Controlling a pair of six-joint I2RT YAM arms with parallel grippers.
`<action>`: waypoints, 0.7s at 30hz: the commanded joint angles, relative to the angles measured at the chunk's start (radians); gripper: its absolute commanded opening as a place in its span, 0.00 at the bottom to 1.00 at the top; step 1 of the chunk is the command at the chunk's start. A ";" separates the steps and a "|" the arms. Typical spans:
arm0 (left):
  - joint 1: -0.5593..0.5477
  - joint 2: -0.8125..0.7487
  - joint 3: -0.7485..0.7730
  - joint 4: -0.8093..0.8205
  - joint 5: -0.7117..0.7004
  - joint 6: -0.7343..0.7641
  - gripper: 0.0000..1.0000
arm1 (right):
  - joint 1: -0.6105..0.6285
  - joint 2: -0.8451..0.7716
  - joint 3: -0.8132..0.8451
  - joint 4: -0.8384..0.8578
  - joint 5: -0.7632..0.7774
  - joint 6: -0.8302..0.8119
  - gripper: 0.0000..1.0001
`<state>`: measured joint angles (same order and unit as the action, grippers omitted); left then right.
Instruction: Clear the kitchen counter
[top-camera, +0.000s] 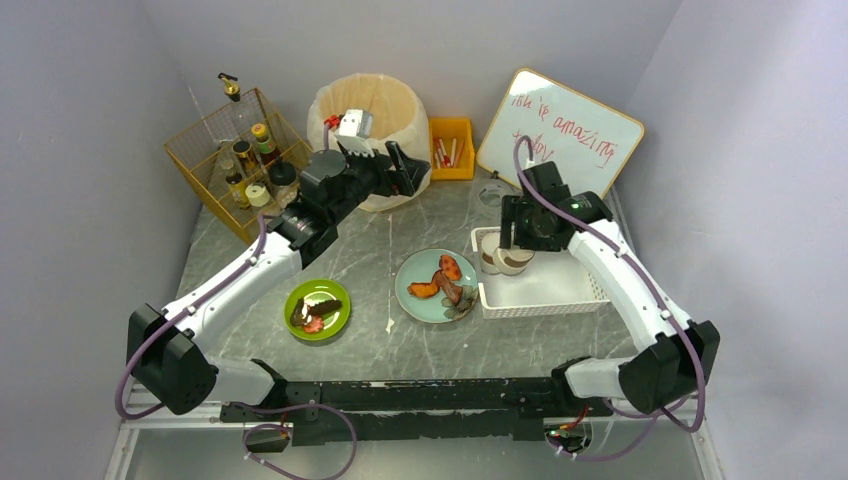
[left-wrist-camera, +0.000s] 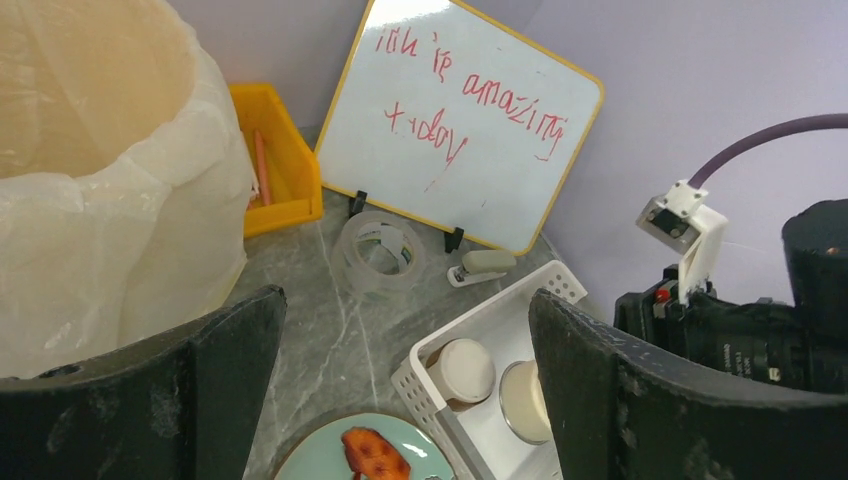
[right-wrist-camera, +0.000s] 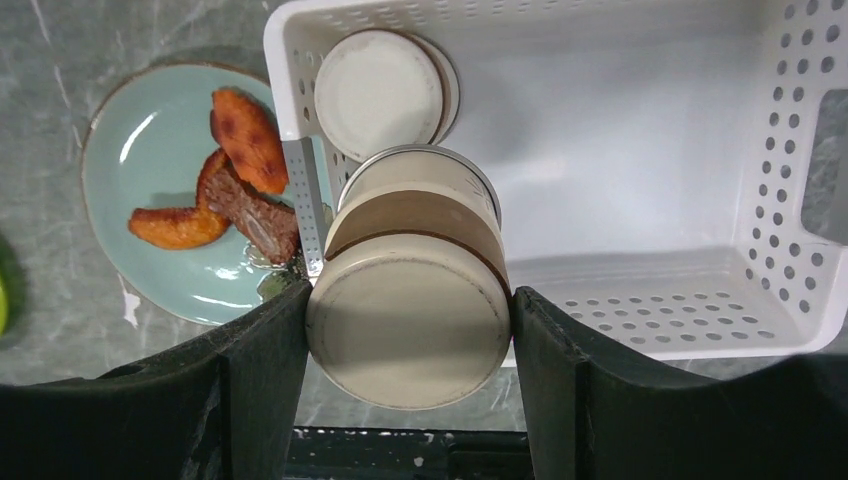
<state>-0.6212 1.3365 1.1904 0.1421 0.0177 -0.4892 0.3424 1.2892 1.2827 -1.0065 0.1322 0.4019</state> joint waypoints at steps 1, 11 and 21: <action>0.005 -0.021 0.039 -0.017 -0.030 0.029 0.95 | 0.050 0.010 -0.012 0.004 0.124 0.036 0.00; 0.008 -0.034 0.023 -0.029 -0.068 0.027 0.95 | 0.097 0.069 -0.029 -0.021 0.089 0.008 0.00; 0.009 -0.016 0.030 -0.028 -0.058 0.015 0.94 | 0.114 0.090 -0.080 -0.003 0.072 0.002 0.00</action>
<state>-0.6167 1.3342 1.1904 0.0990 -0.0322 -0.4732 0.4538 1.3766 1.2209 -1.0229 0.2070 0.4145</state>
